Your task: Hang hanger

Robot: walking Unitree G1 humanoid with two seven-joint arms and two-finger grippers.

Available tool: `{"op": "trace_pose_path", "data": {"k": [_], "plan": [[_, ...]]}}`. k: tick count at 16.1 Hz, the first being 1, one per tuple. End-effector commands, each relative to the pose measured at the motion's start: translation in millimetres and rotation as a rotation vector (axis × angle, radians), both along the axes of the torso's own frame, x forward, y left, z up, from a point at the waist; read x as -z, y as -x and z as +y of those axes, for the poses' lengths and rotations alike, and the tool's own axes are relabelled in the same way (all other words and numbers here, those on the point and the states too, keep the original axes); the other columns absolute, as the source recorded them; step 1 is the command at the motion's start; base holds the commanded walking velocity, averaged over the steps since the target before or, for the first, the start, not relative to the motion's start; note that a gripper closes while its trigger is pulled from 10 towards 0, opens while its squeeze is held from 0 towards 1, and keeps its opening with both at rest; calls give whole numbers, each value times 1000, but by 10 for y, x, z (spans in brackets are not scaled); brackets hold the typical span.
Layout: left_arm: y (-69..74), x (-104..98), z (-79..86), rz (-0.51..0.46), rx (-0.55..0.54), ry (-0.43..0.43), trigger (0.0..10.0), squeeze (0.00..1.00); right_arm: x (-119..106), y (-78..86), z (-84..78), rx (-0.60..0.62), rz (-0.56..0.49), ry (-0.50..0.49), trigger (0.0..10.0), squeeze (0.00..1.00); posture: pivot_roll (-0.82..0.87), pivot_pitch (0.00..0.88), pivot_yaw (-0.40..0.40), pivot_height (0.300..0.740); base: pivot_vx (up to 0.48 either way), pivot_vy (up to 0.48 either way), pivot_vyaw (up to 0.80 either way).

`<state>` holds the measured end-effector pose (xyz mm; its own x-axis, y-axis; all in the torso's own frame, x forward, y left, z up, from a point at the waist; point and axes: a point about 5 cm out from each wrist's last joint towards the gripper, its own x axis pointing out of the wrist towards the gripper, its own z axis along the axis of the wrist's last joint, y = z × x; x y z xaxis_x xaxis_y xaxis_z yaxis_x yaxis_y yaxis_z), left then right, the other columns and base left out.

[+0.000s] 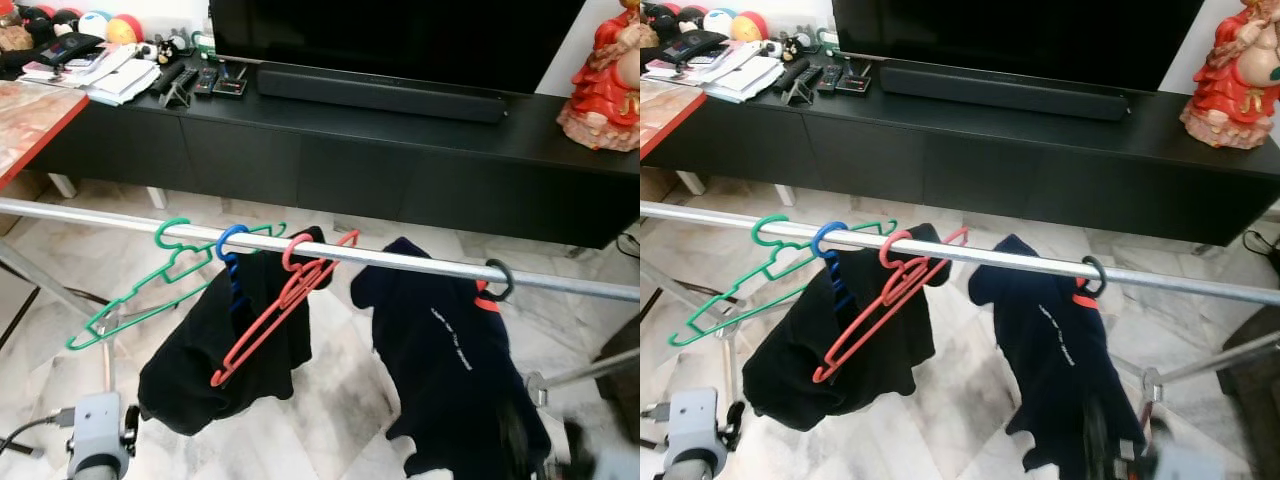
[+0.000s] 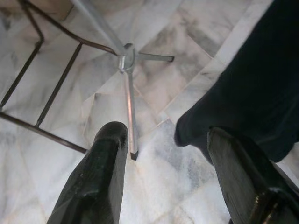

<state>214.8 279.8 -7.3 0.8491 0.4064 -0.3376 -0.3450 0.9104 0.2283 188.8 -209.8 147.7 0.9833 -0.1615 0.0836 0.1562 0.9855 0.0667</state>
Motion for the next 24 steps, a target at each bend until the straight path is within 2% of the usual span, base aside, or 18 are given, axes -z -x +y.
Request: {"op": "trace_pose_path", "data": {"k": [1,2,4,6,8,11,13,14,15,16,17,18,19,20,21,23,24], "plan": [[106,116,-13,50,-14,19,10000,0,24,-22,-88,43,43,-24,10000,0,-128,204,-66,740,0,0,0],[120,133,-18,57,-12,21,10000,0,6,-74,-86,32,49,-19,10000,0,-125,205,-68,740,0,0,0],[174,180,-1,85,-20,13,10000,0,62,-131,25,-92,97,-72,10000,0,-125,205,-68,740,0,0,0],[231,213,25,99,-40,18,10000,0,113,-115,-2,-99,136,-7,10000,0,-120,212,-76,740,0,0,0],[297,238,60,114,-51,10,10000,0,83,-81,-74,-76,119,-33,10000,0,-108,218,-83,740,0,0,0],[381,264,104,128,-64,-1,10000,0,-76,-10,-222,2,39,-44,10000,0,-111,222,-84,740,0,0,0],[500,327,132,164,-86,-9,10000,0,-80,188,-332,63,59,-46,10000,0,-127,227,-81,740,0,0,0],[527,348,131,177,-84,-12,10000,0,-52,267,-364,77,93,-43,10000,0,-140,234,-75,740,0,0,0],[559,389,113,208,-70,-12,10000,0,76,400,-393,91,194,-107,10000,0,-154,235,-70,740,0,0,0],[578,421,88,232,-53,-15,10000,0,348,498,-343,40,423,-126,10000,0,-172,236,-65,740,0,0,0],[627,479,58,273,-46,-6,10000,0,467,500,-282,-65,489,-81,10000,0,-159,232,-66,740,0,0,0],[645,493,57,283,-48,-1,10000,0,511,485,-288,-64,518,-85,10000,0,-157,231,-68,740,0,0,0],[672,506,62,290,-59,3,10000,0,450,397,-325,-32,456,-121,10000,0,-150,222,-68,740,0,0,0],[738,539,62,307,-70,18,10000,0,325,230,-365,-36,372,-140,10000,0,-153,219,-67,740,0,0,0],[815,582,34,332,-64,18,10000,0,243,69,-379,-105,348,-88,10000,0,-151,219,-72,740,0,0,0],[878,621,-9,345,-57,28,10000,0,130,-80,-428,-147,322,-75,10000,0,-145,218,-83,740,0,0,0],[906,639,-21,350,-66,41,10000,0,138,-114,-434,-187,353,-55,10000,0,-141,216,-88,740,0,0,0]]}}
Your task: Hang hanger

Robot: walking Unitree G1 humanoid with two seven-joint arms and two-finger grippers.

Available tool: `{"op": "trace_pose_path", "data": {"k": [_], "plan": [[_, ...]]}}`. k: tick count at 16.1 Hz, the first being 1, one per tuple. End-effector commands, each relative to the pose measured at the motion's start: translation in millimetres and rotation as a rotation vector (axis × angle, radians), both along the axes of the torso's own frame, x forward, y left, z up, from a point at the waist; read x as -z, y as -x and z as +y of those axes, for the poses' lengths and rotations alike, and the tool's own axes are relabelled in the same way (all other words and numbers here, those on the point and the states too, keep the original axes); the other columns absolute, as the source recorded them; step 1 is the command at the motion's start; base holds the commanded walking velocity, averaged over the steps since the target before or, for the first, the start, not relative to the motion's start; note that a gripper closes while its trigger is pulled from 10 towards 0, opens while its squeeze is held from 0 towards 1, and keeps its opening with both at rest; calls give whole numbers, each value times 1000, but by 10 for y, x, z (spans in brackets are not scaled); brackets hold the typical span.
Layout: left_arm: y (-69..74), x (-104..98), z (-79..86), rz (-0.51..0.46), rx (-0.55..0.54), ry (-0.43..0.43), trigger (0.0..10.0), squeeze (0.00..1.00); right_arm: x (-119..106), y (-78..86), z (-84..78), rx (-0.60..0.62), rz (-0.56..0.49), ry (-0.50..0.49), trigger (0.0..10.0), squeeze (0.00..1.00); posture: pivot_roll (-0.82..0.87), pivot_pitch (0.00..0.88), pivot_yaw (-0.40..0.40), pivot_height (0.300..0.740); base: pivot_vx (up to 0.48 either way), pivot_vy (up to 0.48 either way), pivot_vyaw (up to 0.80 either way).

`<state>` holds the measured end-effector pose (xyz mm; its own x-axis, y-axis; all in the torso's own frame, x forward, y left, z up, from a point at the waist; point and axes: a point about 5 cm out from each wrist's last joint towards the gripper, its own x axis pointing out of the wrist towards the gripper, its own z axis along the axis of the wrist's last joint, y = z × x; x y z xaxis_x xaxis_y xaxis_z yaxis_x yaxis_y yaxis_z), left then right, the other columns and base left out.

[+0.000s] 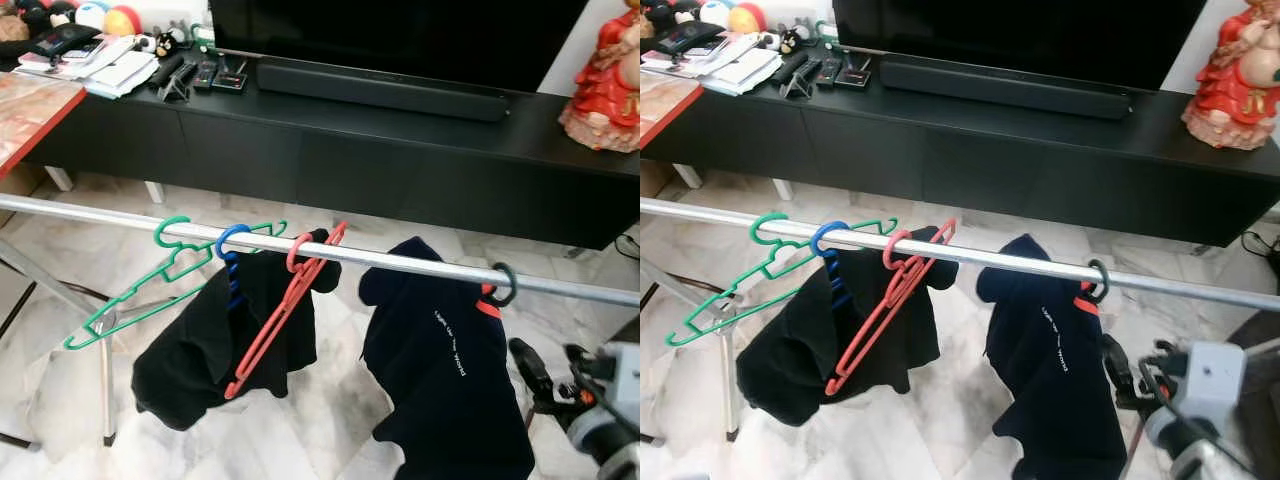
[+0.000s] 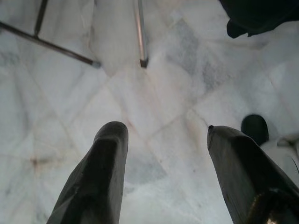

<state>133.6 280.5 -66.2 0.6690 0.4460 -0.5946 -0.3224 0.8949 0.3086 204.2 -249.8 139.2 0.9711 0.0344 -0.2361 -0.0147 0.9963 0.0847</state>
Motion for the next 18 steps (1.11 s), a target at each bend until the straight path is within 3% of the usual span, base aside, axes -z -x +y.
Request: {"op": "trace_pose_path", "data": {"k": [1,3,10,13,18], "plan": [[110,61,-36,37,3,14,10000,0,81,27,-35,-13,64,-5,10000,0,-136,215,-94,740,0,0,0],[137,81,-53,48,-2,23,10000,0,205,64,-44,-27,175,12,10000,0,-137,213,-97,740,0,0,0],[72,70,-65,43,17,25,10000,0,284,-23,99,-17,171,-59,10000,0,-135,201,-91,740,0,0,0],[51,72,-76,43,20,29,10000,0,369,-315,355,-47,140,-106,10000,0,-116,207,-85,740,0,0,0],[49,81,-100,44,20,36,10000,0,461,-611,414,21,128,-75,10000,0,-104,227,-80,740,0,0,0]]}}
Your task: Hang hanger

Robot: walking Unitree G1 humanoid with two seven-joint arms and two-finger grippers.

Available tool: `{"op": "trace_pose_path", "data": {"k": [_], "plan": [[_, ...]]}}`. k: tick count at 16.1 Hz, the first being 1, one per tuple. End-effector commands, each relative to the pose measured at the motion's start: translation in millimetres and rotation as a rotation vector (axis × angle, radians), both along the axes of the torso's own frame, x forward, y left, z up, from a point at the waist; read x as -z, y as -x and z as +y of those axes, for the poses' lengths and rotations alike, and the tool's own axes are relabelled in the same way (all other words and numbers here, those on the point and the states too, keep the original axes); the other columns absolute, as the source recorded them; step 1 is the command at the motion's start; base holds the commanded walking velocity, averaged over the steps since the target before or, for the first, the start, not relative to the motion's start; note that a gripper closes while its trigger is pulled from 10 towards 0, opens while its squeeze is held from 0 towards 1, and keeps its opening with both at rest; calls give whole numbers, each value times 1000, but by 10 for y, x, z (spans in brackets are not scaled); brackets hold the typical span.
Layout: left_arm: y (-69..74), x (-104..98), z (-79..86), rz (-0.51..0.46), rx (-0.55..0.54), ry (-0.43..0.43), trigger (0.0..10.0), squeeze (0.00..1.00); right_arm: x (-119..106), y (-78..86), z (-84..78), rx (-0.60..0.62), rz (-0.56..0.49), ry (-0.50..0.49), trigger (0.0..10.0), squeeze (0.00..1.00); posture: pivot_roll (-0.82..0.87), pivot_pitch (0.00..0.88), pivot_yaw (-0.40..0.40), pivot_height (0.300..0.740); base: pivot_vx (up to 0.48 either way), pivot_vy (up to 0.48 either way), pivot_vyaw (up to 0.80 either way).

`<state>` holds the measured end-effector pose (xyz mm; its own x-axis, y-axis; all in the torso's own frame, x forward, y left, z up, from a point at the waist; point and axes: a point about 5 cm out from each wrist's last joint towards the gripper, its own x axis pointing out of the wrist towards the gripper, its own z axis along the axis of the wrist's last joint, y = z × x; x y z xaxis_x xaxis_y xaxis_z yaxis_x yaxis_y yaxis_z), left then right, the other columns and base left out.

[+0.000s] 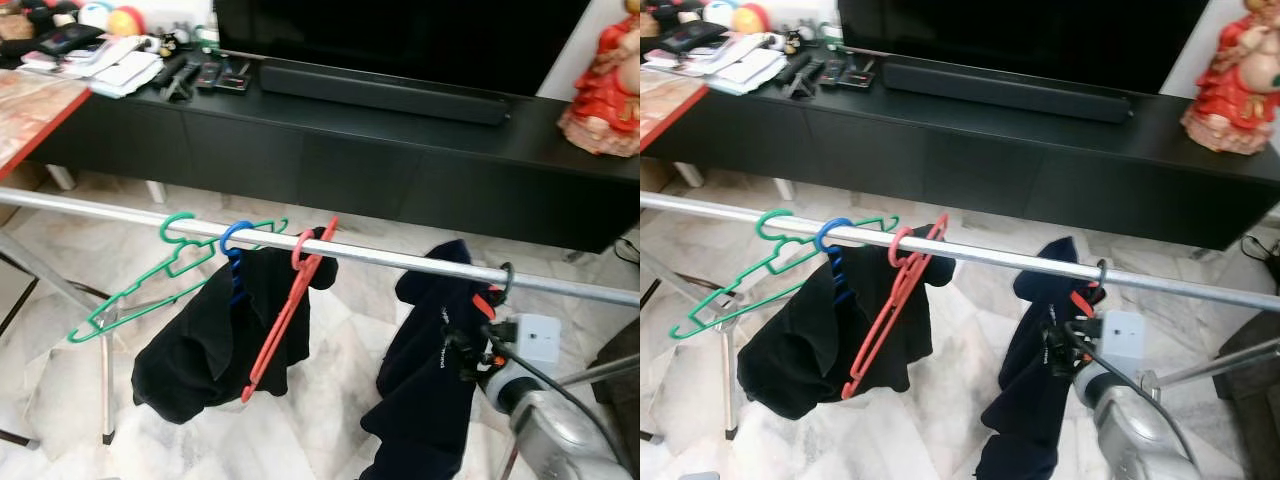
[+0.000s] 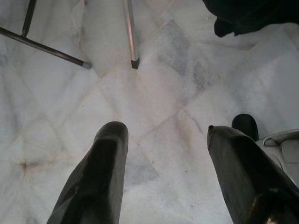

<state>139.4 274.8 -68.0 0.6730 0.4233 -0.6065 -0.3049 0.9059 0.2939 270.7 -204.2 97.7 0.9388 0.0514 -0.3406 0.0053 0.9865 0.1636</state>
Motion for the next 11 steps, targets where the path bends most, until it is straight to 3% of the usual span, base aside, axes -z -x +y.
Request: {"op": "trace_pose_path", "data": {"k": [1,4,5,6,7,11], "plan": [[111,67,-54,39,4,20,10000,0,60,-9,-83,59,21,43,10000,0,-93,227,-81,740,0,0,0],[148,85,-56,54,2,27,10000,0,86,-46,-118,90,33,58,10000,0,-100,239,-81,740,0,0,0],[155,93,-67,59,5,28,10000,0,110,-41,-134,105,37,57,9451,0,-96,241,-80,740,0,0,0],[159,97,-71,61,3,31,10000,0,115,-43,-141,115,29,52,1255,0,-95,241,-80,740,0,0,0],[159,98,-74,61,3,32,10000,0,117,-43,-136,113,27,51,0,0,-95,241,-80,740,0,0,0],[151,109,-102,67,13,46,10000,0,170,-55,-110,102,38,60,0,0,-97,242,-80,740,0,0,0]]}}
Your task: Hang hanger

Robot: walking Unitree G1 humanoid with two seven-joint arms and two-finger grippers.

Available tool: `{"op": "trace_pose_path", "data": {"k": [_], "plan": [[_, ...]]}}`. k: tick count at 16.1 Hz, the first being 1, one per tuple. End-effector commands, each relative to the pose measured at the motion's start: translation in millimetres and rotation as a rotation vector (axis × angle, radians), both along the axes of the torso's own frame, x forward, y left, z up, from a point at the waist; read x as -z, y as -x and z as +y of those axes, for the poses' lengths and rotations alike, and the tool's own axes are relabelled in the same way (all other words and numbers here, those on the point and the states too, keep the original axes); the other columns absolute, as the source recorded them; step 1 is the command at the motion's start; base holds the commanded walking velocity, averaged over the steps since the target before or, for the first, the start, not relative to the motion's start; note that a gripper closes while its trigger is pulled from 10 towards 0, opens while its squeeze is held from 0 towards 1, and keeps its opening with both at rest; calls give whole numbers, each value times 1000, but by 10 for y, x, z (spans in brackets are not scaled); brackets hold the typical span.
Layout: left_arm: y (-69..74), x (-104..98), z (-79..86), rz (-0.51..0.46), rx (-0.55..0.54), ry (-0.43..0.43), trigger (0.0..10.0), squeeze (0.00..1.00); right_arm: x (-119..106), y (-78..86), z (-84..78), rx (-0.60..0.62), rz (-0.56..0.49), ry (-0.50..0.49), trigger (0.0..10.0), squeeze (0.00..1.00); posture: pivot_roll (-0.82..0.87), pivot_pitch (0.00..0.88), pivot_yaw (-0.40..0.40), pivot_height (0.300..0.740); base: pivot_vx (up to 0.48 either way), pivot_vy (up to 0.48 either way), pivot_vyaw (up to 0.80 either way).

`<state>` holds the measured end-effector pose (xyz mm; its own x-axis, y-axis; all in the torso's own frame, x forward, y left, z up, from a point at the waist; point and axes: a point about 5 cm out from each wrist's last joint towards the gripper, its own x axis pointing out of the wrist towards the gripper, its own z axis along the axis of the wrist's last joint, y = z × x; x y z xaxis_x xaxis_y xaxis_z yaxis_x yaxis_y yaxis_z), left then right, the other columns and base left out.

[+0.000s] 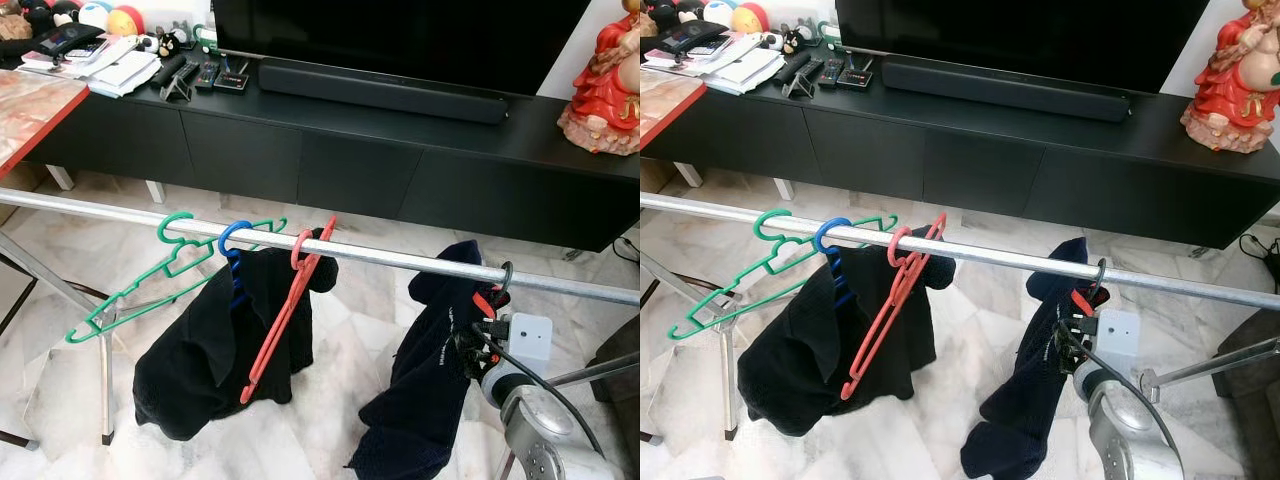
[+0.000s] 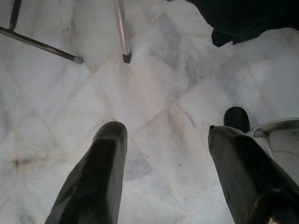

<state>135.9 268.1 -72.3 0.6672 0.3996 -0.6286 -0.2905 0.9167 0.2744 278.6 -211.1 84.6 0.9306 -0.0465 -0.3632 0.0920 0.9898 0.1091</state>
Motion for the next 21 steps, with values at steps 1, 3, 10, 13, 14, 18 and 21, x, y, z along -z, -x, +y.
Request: {"op": "trace_pose_path", "data": {"k": [1,3,10,13,14,18,21], "plan": [[116,72,-45,54,8,22,10000,0,54,25,-29,15,18,11,0,0,-97,242,-80,740,0,0,0],[114,81,-66,58,13,33,10000,0,60,23,12,7,9,-2,0,0,-93,242,-78,740,0,0,0],[152,105,-83,77,18,46,10000,0,82,39,4,11,1,5,0,0,-92,243,-79,740,0,0,0],[155,108,-82,82,21,48,10000,0,93,50,5,9,2,1,0,0,-92,244,-77,740,0,0,0],[155,108,-80,85,22,47,10000,0,92,49,7,9,-3,0,0,0,-92,243,-77,740,0,0,0],[150,106,-77,85,22,44,10000,0,77,38,18,4,-25,-11,0,0,-88,241,-76,740,0,0,0],[150,107,-76,87,24,45,10000,0,64,34,30,0,-40,-15,0,0,-90,243,-75,740,0,0,0]]}}
